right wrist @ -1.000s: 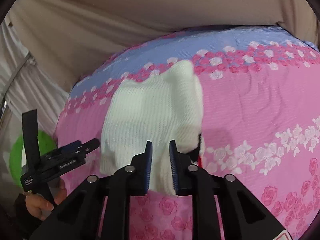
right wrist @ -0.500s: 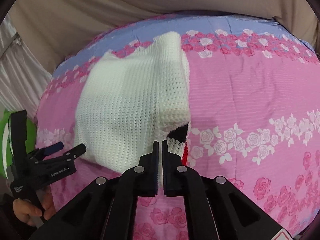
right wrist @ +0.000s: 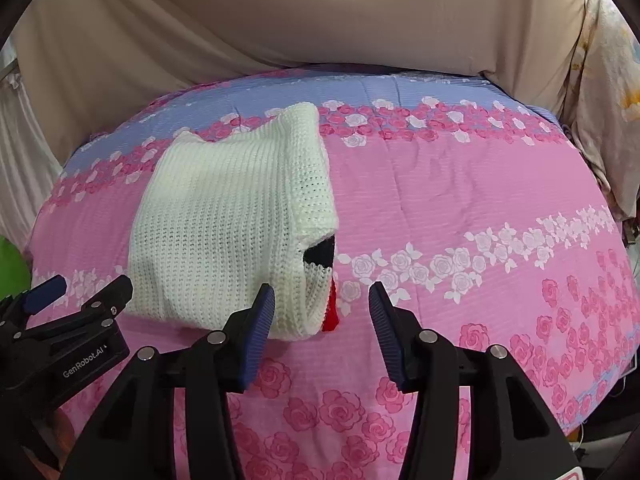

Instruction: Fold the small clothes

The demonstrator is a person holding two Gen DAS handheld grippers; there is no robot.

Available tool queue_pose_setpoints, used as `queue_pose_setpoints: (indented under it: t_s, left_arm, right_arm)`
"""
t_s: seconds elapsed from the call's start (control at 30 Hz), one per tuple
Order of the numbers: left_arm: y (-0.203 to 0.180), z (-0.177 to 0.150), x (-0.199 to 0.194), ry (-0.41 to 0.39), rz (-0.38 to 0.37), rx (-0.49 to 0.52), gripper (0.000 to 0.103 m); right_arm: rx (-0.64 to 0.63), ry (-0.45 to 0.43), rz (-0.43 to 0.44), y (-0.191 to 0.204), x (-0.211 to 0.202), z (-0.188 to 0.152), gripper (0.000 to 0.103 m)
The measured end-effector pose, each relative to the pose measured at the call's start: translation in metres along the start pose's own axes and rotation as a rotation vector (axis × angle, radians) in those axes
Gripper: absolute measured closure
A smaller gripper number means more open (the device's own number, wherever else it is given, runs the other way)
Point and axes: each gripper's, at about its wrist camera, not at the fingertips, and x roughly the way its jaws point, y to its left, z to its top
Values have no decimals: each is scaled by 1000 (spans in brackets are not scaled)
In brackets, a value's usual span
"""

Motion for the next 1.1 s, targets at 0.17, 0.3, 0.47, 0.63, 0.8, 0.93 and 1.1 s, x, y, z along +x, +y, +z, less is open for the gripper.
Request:
queue_pose_setpoints:
  t_s: [0.17, 0.3, 0.47, 0.63, 0.8, 0.93, 1.1]
  left_arm:
    - [-3, -7, -2, 2, 10, -2, 14]
    - [-7, -11, -4, 1, 4, 7, 14]
    - [-17, -14, -11, -19, -2, 49, 14]
    - [-20, -15, -14, -27, 12, 54, 14]
    - [-19, -16, -16, -31, 19, 51, 14]
    - [-20, -16, -16, -31, 25, 50, 14]
    - [-17, -16, -14, -25, 28, 43, 14]
  right_arm:
    - [-19, -9, 5, 6, -7, -6, 51]
    - [-31, -7, 10, 8, -10, -10, 51]
    - [-35, -6, 16, 9, -13, -14, 51]
    - [-34, -5, 19, 9, -15, -15, 51]
    - [-32, -3, 19, 9, -16, -16, 51]
    - [-33, -3, 16, 9, -15, -17, 51]
    - [-36, 2, 16, 12, -15, -16, 51]
